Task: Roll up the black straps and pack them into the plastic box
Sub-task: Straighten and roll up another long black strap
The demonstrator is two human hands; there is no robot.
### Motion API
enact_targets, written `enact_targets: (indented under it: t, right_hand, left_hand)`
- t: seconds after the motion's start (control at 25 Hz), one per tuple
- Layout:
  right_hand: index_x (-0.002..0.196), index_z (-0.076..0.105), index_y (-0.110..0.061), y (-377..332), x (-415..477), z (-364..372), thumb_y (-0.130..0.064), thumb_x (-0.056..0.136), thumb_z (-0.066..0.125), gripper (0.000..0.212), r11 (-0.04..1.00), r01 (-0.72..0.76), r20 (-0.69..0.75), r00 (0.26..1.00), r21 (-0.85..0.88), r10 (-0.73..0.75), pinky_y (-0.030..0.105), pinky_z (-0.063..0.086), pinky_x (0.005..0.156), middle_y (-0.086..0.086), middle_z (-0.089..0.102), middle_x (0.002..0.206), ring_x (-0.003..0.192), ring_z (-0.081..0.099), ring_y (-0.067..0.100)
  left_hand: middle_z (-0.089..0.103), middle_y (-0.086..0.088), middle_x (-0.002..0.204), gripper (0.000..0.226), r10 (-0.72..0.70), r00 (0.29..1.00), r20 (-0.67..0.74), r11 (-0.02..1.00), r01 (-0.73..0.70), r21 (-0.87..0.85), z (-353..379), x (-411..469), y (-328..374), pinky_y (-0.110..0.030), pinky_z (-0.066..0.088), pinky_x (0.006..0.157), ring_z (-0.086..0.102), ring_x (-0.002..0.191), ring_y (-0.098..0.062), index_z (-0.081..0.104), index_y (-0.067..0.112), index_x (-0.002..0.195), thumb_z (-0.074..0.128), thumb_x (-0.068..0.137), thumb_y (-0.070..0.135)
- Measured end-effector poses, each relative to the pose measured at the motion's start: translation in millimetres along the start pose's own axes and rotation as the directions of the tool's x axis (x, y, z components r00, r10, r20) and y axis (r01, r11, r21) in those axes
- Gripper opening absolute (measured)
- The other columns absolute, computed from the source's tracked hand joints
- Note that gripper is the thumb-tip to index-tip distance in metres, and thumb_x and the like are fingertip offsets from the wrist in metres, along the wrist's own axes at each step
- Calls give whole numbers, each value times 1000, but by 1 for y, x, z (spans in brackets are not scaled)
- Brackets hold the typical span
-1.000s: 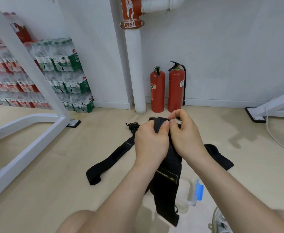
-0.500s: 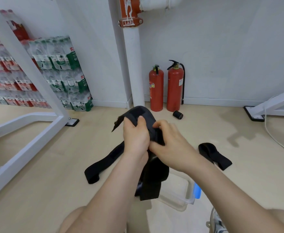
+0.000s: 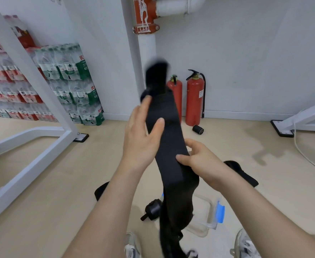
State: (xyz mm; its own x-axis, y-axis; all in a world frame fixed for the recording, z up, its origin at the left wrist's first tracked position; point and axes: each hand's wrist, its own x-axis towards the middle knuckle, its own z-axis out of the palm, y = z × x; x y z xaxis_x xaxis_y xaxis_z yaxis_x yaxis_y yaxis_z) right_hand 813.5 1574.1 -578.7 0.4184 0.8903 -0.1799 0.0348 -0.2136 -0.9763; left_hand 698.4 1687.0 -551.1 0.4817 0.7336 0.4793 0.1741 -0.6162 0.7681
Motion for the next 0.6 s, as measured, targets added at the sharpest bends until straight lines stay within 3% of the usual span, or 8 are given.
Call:
enact_targets:
  t: [0.08, 0.2, 0.28, 0.36, 0.4, 0.48, 0.56, 0.6]
  right_hand:
    - [119, 61, -20, -4, 0, -2, -9, 97, 60, 25, 994, 11, -57, 998, 112, -4, 40, 58, 85, 7, 77, 97, 88, 75, 24]
    - [114, 65, -19, -10, 2, -4, -12, 97, 61, 19, 971, 89, -223, 974, 224, -38, 32, 60, 73, 4, 78, 92, 83, 76, 19]
    - [106, 68, -24, -12, 3, -4, -14, 97, 61, 15, 959, 133, -341, 939, 251, -41, 30, 61, 71, 0, 78, 93, 83, 75, 16]
    - [104, 69, -25, -12, 5, -5, -16, 99, 57, 16, 959, 164, -434, 899, 230, -49, 34, 61, 77, -1, 77, 98, 88, 74, 16]
    - [108, 70, -23, -12, 7, -6, -18, 101, 55, 18, 961, 169, -461, 886, 220, -51, 36, 61, 81, -1, 76, 101, 91, 73, 17]
    - [114, 70, -20, -16, 6, -7, -26, 103, 49, 24, 954, 154, -423, 906, 256, -32, 37, 60, 82, 0, 75, 106, 93, 72, 16]
    - [117, 66, -25, -22, 2, -10, -38, 103, 45, 28, 965, 86, -232, 972, 248, -27, 34, 58, 76, -3, 74, 107, 93, 71, 14]
    - [118, 63, -30, -24, -3, -9, -42, 103, 44, 27, 978, 38, -106, 994, 203, -17, 30, 57, 73, -8, 74, 107, 94, 71, 10]
  left_hand:
    - [41, 10, 154, 70, -257, 958, 124, 956, 271, -110, 2, 0, -12, -34, 30, 117, 38, 141, -9, 20, 41, 153, 50, 91, 56]
    - [63, 3, 131, 88, -489, 789, 372, 831, 551, -76, 9, -10, -16, -43, 50, 97, 67, 107, -15, 37, 30, 144, 43, 73, 81]
    - [70, 7, 116, 77, -490, 700, 519, 810, 586, -27, 11, -16, -13, -38, 53, 88, 71, 93, -11, 51, 25, 134, 52, 76, 76]
    - [72, 11, 111, 49, -404, 647, 647, 848, 530, 0, 16, -25, -10, -38, 54, 95, 69, 99, -8, 58, 29, 127, 66, 85, 53]
    - [71, 12, 112, 40, -377, 655, 655, 867, 499, 1, 20, -28, -9, -38, 54, 97, 68, 103, -8, 59, 30, 126, 69, 89, 40]
    - [71, 13, 111, 29, -349, 775, 527, 889, 452, -76, 25, -31, -5, -40, 54, 97, 67, 104, -8, 62, 30, 122, 67, 93, 28]
    - [73, 11, 108, 20, -361, 875, 323, 864, 444, -238, 25, -29, 0, -41, 54, 96, 68, 101, -9, 65, 30, 116, 62, 96, 28]
    - [74, 8, 107, 18, -395, 888, 237, 820, 456, -344, 23, -26, 0, -44, 55, 95, 69, 101, -12, 66, 28, 114, 60, 98, 30]
